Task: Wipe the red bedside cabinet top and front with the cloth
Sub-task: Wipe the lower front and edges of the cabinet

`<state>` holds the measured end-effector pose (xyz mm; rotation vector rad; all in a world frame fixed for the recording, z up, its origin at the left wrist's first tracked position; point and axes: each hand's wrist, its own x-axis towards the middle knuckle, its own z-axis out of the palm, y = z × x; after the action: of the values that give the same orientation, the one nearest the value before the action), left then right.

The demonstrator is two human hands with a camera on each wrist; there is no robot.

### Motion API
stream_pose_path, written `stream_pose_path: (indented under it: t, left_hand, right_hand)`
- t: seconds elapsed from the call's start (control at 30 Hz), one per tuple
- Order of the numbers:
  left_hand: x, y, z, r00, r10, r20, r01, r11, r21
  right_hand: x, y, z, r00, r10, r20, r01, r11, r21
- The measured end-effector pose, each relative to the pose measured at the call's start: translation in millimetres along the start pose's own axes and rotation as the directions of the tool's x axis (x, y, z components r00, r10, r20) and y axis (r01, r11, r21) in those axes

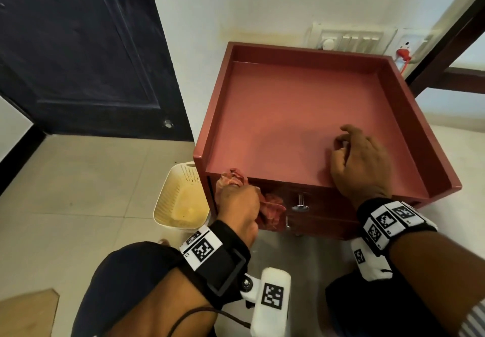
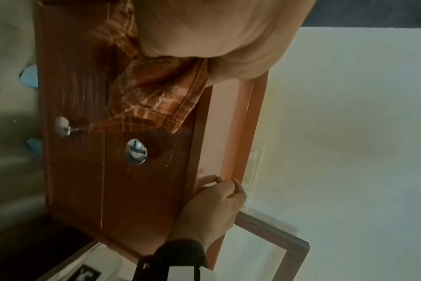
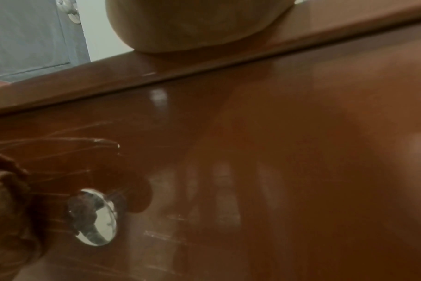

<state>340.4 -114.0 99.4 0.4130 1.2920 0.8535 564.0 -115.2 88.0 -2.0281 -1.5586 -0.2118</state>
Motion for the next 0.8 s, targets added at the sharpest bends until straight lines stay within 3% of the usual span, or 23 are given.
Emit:
stream_pose_path:
  t: [0.13,0.2,0.33,0.43,0.57,0.8]
  left_hand:
    - [-4.7,11.3,-2.3,0.972,-0.202,0.119,0.206,0.979,-0.014]
    - [0.4,22.4,-14.0,0.959,-0.246,0.139,0.256,0.965,-0.061]
    - [16.8,39.8,-53.3,0.980,-0.181,0.081,0.193,0.967,-0.168]
    - [22.8,38.0,-67.1,0.991,-0.128,0.033,0.131,0.981,-0.141]
    - [23.0,17.5,-44.5,0.996,-0.081,-0.026,0.077,0.991,-0.111]
    - [6.0,-9.9,16.0,0.979,-0.168,0.115,0.180,0.979,-0.099]
  right_hand:
    - [-0.4,-0.1,-1.1,1.000,0.006,0.007,-0.006,1.000,0.014]
    - [-1.2,-0.9,-3.0,1.000,0.008,0.006,-0.008,1.000,0.020]
    - [-1.3,-3.6,-4.7,1.000,0.012,0.001,-0.012,1.000,0.027]
    - [-1.8,-3.6,-5.1,1.000,0.001,-0.013,-0.001,1.000,0.016]
    - [-1.2,-2.5,-4.2,1.000,0.000,-0.017,0.000,1.000,0.004]
    - [-0.7,-2.1,-4.3,1.000,0.006,-0.025,-0.006,1.000,0.004]
